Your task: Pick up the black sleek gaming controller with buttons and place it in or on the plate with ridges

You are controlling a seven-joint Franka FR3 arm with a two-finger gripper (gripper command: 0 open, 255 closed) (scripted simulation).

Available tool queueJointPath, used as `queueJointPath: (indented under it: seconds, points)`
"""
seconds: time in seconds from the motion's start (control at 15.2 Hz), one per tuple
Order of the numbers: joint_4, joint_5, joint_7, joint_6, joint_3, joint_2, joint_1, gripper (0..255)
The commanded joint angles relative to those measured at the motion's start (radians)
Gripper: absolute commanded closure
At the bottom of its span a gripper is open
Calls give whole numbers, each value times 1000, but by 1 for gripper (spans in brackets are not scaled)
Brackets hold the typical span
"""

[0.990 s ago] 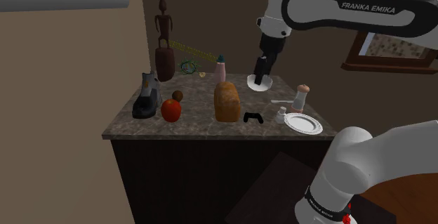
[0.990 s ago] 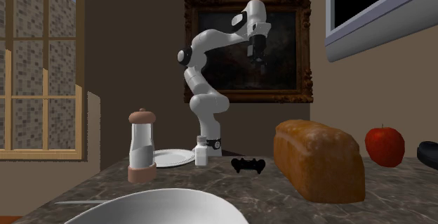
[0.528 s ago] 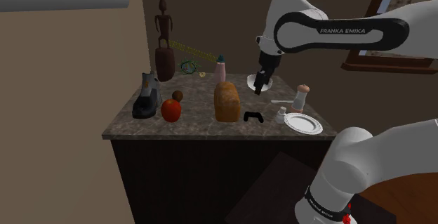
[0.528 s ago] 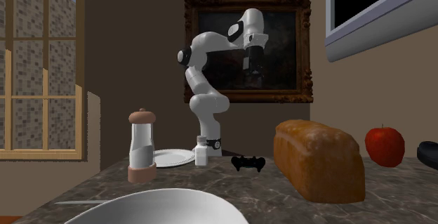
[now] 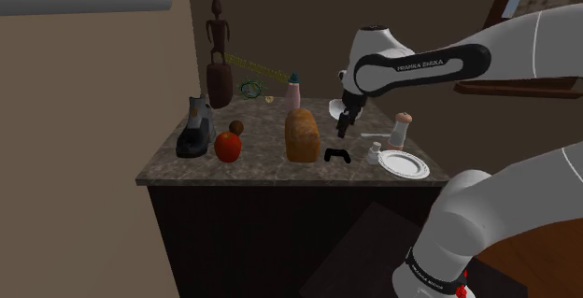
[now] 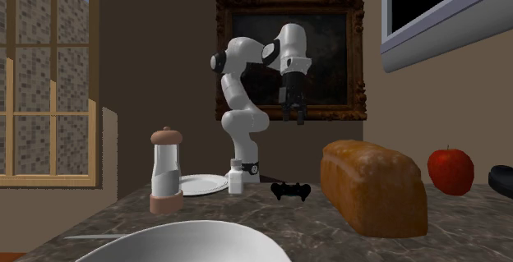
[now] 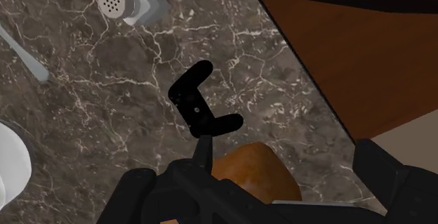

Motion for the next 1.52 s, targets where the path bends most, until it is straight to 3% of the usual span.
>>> queueJointPath:
  seconds: [0.0, 0.66, 1.19, 1.45]
  points:
    - [-20, -20, -26, 73, -35, 47, -15, 0]
    - [-7, -49, -150, 400, -184, 369, -55, 0]
    - [-17, -30, -172, 528, -210, 486, -55, 0]
    - [-18, -28, -174, 537, -211, 494, -54, 0]
